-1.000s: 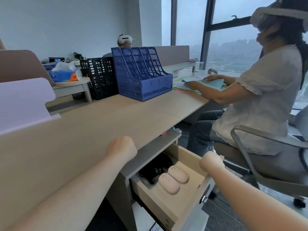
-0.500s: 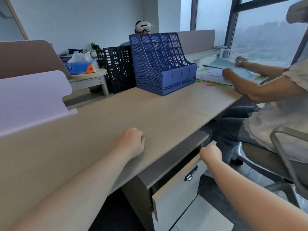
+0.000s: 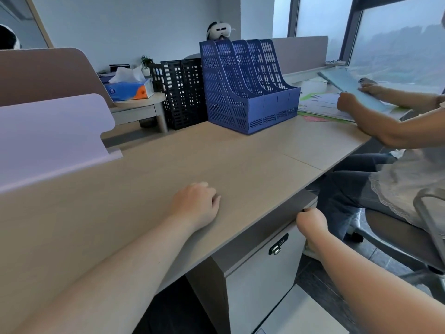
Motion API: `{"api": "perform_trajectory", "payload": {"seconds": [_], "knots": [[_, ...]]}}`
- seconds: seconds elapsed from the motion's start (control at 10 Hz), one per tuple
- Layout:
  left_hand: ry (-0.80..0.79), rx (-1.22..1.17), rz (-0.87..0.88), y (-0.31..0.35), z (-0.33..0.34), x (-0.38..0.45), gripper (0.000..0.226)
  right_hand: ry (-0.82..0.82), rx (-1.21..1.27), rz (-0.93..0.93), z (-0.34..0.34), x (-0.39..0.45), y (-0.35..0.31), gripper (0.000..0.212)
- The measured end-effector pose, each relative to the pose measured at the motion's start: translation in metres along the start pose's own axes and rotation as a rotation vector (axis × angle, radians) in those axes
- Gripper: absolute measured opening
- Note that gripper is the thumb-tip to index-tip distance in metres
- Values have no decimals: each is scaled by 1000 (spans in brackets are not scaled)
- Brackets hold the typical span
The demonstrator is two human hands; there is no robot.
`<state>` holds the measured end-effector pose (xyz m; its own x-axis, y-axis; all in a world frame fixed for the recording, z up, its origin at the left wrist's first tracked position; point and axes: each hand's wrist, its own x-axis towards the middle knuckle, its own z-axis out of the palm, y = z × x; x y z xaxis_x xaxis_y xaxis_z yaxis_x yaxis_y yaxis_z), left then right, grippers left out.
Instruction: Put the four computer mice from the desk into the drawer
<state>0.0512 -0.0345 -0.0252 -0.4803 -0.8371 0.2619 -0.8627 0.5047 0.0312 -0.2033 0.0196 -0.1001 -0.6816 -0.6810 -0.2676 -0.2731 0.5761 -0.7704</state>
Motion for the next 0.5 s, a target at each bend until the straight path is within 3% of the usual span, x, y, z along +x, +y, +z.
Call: {"api": "perform_trajectory", "payload": {"seconds": [0.2,0.4,0.5], "knots": [[-10,-5,1,0,-1,-3,36,-17,-66,-29,-1,-6,-6,26],[4,-7,8,-1,1,-4,36,-63,-288,-77,-7,-18,-9,23],[-42,-44,-2,-1,3,-11,36,-13,-209,-38,-11,-26,-15,20]]}}
